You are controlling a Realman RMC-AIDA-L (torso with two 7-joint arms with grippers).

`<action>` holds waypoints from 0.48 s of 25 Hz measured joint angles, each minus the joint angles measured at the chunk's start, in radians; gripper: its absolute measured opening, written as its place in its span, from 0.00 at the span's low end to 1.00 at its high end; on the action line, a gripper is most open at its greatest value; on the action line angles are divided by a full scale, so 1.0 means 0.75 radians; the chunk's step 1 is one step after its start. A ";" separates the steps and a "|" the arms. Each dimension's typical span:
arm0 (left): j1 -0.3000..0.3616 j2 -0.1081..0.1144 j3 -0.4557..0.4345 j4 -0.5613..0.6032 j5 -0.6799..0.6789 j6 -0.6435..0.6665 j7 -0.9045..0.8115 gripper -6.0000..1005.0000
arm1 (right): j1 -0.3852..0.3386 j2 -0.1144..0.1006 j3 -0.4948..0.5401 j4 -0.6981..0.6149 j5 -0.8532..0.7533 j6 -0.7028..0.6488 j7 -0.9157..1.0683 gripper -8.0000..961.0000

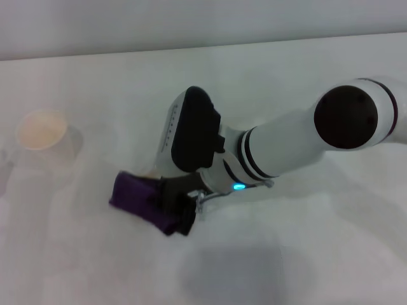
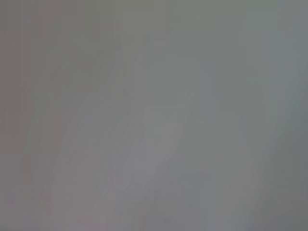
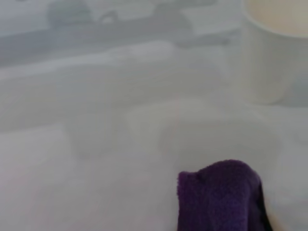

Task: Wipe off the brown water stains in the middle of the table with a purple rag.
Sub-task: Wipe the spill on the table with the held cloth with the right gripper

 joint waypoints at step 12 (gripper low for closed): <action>0.003 0.003 0.000 0.012 -0.003 0.000 -0.018 0.87 | 0.153 -0.002 0.064 0.240 -0.011 -0.205 0.090 0.12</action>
